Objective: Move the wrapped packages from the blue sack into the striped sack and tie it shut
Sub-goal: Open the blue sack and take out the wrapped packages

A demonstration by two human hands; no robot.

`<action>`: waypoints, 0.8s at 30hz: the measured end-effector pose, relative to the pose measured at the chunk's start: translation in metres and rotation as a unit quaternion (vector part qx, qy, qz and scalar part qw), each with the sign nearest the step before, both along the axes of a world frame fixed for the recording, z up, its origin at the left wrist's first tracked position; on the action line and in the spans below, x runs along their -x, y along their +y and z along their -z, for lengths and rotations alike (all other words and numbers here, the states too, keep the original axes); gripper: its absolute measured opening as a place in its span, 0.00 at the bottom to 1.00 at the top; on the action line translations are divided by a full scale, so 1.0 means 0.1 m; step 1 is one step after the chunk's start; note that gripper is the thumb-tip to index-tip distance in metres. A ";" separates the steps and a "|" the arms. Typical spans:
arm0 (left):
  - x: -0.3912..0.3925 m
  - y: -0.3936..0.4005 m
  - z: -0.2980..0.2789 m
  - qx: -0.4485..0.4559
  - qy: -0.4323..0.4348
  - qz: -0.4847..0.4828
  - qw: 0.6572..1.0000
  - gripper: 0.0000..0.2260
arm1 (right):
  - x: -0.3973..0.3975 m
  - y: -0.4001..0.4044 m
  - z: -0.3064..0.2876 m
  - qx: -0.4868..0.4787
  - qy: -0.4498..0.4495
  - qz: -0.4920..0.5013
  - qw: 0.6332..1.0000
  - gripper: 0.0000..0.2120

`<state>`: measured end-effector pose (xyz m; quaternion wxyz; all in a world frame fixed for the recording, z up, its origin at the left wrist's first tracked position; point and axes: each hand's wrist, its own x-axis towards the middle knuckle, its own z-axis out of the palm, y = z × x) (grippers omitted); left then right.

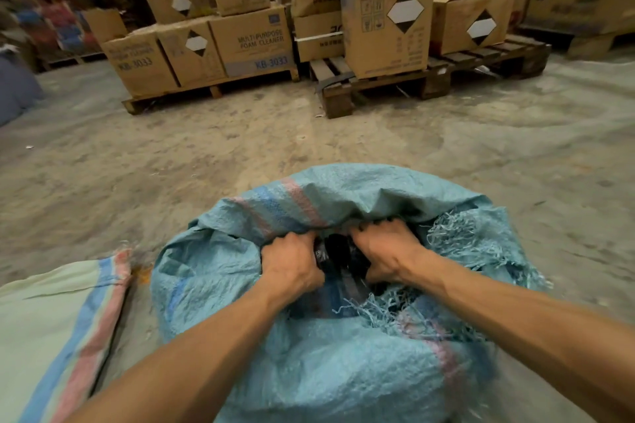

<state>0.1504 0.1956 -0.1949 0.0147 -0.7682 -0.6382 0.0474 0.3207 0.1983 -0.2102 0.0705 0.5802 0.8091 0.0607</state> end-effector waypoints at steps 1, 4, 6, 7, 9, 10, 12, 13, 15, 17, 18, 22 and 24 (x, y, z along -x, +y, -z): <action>0.01 0.01 -0.08 0.000 -0.010 -0.005 1.000 0.21 | -0.03 0.00 -0.08 0.016 0.010 0.000 1.000 0.37; 0.06 0.05 -0.30 0.009 -0.019 0.001 1.000 0.14 | -0.11 0.00 -0.33 0.092 0.039 0.012 0.995 0.32; 0.13 0.10 -0.47 0.050 -0.042 -0.004 0.998 0.10 | -0.14 0.01 -0.50 0.154 0.054 0.015 0.987 0.34; 0.18 0.14 -0.55 0.077 -0.052 -0.013 0.996 0.09 | -0.16 0.02 -0.58 0.179 0.057 0.007 0.982 0.35; 0.24 0.22 -0.75 0.140 -0.051 -0.029 0.988 0.07 | -0.19 0.03 -0.71 0.206 0.060 -0.019 0.976 0.33; 0.26 0.24 -0.83 0.175 -0.038 -0.037 0.983 0.07 | -0.19 0.03 -0.76 0.211 0.064 -0.033 0.975 0.30; 0.26 0.23 -0.88 0.224 -0.009 -0.040 0.974 0.11 | -0.15 0.01 -0.75 0.209 0.058 -0.052 0.975 0.26; 0.26 0.21 -0.81 0.237 -0.005 -0.038 0.971 0.13 | -0.09 -0.02 -0.70 0.203 0.053 -0.059 0.976 0.27; 0.23 0.13 -0.58 0.223 -0.024 -0.042 0.974 0.16 | 0.05 -0.10 -0.56 0.175 0.060 -0.072 0.980 0.29; 0.20 0.00 -0.37 0.190 -0.070 -0.058 0.978 0.22 | 0.18 -0.20 -0.43 0.139 0.059 -0.077 0.986 0.29; 0.19 -0.05 -0.31 0.172 -0.085 -0.058 0.980 0.26 | 0.21 -0.25 -0.37 0.117 0.041 -0.074 0.990 0.32; 0.25 -0.18 -0.34 0.155 -0.051 0.008 0.987 0.33 | 0.15 -0.37 -0.27 0.100 -0.008 -0.051 0.994 0.38; 0.29 -0.26 -0.36 0.162 0.002 0.041 0.986 0.40 | 0.10 -0.42 -0.26 0.080 -0.013 -0.062 0.995 0.33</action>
